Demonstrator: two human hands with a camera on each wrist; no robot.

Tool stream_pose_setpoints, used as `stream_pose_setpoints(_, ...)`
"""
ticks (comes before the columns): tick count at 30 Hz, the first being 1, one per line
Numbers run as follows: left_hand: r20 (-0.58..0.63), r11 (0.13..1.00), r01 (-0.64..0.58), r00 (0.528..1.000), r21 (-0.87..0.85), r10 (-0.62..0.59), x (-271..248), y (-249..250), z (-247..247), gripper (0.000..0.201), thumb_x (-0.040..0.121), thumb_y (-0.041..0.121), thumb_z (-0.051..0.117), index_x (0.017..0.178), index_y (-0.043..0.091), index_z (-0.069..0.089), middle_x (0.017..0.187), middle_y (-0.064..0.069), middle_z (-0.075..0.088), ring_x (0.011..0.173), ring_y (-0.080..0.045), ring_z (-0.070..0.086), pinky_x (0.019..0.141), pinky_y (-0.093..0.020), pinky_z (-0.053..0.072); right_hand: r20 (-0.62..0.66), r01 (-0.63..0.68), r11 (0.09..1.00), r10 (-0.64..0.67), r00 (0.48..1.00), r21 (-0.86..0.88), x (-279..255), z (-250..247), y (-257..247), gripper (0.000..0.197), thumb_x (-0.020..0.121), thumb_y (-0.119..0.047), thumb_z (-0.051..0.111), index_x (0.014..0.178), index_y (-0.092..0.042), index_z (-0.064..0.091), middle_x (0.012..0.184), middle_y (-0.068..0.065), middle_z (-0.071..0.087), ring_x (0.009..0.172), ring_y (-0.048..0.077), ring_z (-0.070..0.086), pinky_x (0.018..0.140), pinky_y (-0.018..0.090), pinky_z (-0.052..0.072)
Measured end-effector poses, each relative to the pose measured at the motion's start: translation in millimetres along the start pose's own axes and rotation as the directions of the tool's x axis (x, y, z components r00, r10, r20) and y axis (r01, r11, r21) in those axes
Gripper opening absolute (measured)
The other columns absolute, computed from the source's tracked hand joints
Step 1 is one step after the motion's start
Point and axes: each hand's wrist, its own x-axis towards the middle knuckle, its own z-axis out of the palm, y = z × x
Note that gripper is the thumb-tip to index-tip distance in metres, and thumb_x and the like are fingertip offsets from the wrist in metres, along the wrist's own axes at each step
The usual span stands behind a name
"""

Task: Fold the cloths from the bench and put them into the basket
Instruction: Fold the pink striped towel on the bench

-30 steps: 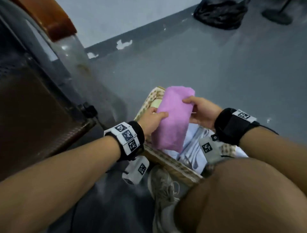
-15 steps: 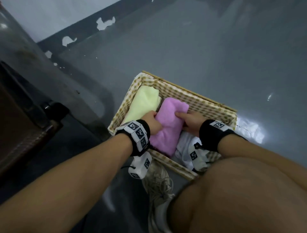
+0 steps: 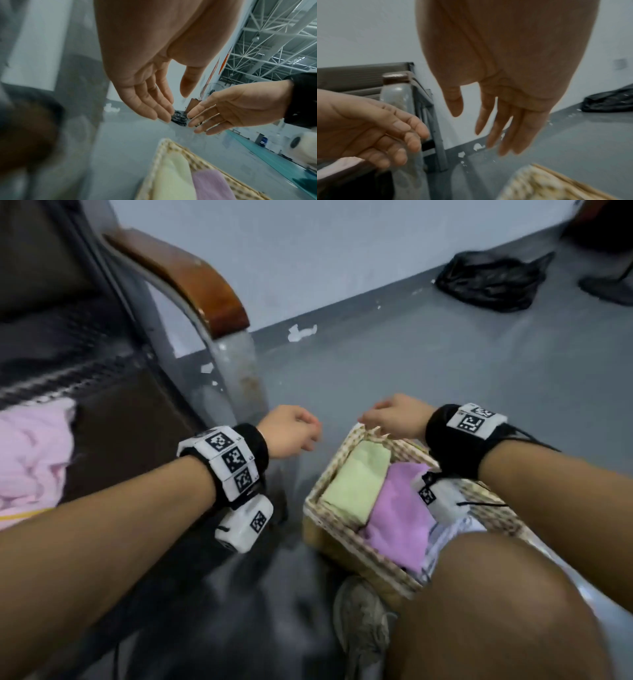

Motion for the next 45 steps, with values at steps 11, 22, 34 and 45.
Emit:
stream_pose_setpoints(11, -0.336, 0.987, 0.065, 0.942, 0.147, -0.012, -155, -84, -219, 0.01, 0.089, 0.014, 0.065, 0.098, 0.014, 0.069, 0.093, -0.009, 0.075, 0.077, -0.019, 0.07, 0.078, -0.031, 0.057, 0.331, 0.473, 0.867, -0.498, 0.802, 0.158, -36, 152, -260, 0.009, 0.098, -0.011, 0.058, 0.104, -0.009, 0.064, 0.096, 0.015, 0.072, 0.071, 0.018, 0.061, 0.057, 0.019, 0.046)
stream_pose_setpoints(22, -0.444, 0.732, 0.45, 0.868, 0.512, -0.223, -205, -220, -242, 0.042, 0.084, 0.038, 0.07, 0.12, 0.015, 0.064, 0.118, -0.006, 0.065, 0.111, -0.026, 0.061, 0.095, -0.034, 0.049, 0.594, 0.754, 0.612, -0.523, 0.611, -0.237, -29, 296, -303, 0.036, 0.093, -0.022, 0.065, 0.127, -0.01, 0.064, 0.116, 0.006, 0.069, 0.101, 0.018, 0.063, 0.095, 0.027, 0.046)
stream_pose_setpoints(34, -0.701, 0.984, -0.057, 0.709, -0.168, -0.079, -185, -159, -270, 0.024, 0.096, 0.029, 0.048, 0.086, 0.014, 0.064, 0.088, -0.01, 0.066, 0.089, -0.027, 0.061, 0.094, -0.039, 0.049, 0.472, 0.832, 0.535, -0.701, 0.534, -0.146, -4, 300, -322, 0.022, 0.082, -0.03, 0.078, 0.096, -0.018, 0.066, 0.099, 0.004, 0.069, 0.097, 0.027, 0.064, 0.088, 0.037, 0.052)
stream_pose_setpoints(45, -0.632, 0.999, -0.027, 0.775, -0.04, -0.005, -204, -150, -291, 0.06, 0.064, 0.045, 0.089, 0.105, 0.009, 0.065, 0.098, -0.007, 0.073, 0.092, -0.027, 0.07, 0.087, -0.046, 0.057, 0.089, 0.859, 0.501, -0.865, 0.494, 0.105, -16, 250, -336, 0.034, 0.104, -0.028, 0.044, 0.088, -0.008, 0.067, 0.085, 0.008, 0.07, 0.076, 0.019, 0.061, 0.075, 0.036, 0.048)
